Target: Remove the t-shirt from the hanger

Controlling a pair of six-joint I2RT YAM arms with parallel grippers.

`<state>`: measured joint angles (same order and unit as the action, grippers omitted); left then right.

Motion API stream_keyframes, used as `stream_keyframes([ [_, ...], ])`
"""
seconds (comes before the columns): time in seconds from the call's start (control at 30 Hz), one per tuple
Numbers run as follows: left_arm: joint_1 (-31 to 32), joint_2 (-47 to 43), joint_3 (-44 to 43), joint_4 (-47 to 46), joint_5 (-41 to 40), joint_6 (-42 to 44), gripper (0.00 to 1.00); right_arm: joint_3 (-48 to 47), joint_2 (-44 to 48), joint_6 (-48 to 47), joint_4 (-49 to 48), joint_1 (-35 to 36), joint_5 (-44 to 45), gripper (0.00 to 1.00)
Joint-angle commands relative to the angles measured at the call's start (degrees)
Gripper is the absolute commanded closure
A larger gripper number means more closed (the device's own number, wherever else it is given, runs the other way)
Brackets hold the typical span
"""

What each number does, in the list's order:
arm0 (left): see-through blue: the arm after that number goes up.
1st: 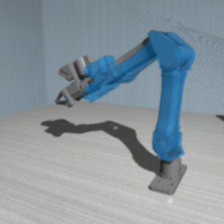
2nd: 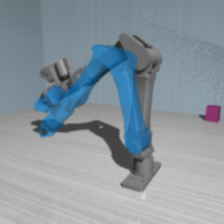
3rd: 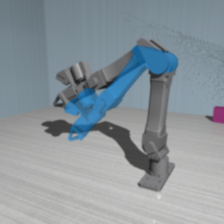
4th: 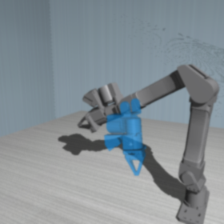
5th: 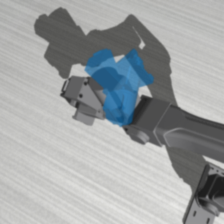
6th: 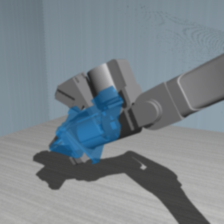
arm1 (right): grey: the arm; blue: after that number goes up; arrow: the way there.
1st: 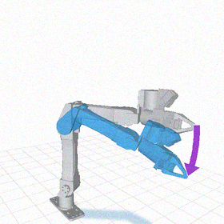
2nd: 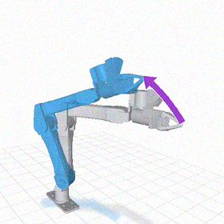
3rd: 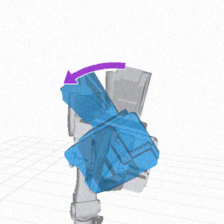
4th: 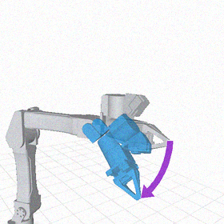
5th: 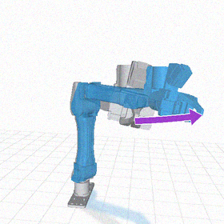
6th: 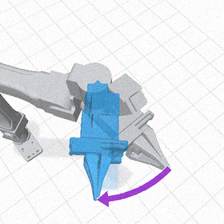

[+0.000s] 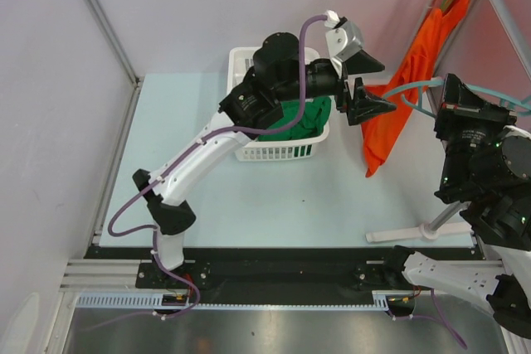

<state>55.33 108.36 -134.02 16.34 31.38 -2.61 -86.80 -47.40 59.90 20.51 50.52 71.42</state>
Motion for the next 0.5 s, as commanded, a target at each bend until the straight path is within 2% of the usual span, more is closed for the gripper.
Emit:
stream_keyframes([
  [0.0,1.18,3.16,-3.08,-8.43,3.08,-3.27,0.02,-1.35,0.90,2.67,2.25,0.37,0.48,1.00],
  [0.17,1.88,6.95,-4.50,-10.10,2.37,-4.42,0.03,-0.82,2.31,4.79,4.36,0.81,0.56,1.00],
  [0.27,2.06,8.19,-5.03,-10.89,1.93,-5.47,0.10,-0.73,2.66,5.05,4.89,1.24,0.83,1.00],
  [0.3,2.24,8.45,-5.03,-11.15,1.93,-5.74,0.21,-0.65,2.75,5.14,5.06,1.51,0.83,1.00],
  [0.37,2.59,8.45,-4.94,-11.59,1.32,-6.17,0.34,-0.21,2.84,5.32,5.15,1.68,1.00,1.00],
  [0.4,2.76,8.45,-4.85,-11.68,1.15,-6.26,0.45,-0.12,2.92,5.40,5.15,1.77,1.09,1.00],
  [0.47,3.55,8.01,-4.76,-11.33,0.88,-6.27,0.56,0.23,2.92,5.40,5.24,1.95,1.18,0.99],
])
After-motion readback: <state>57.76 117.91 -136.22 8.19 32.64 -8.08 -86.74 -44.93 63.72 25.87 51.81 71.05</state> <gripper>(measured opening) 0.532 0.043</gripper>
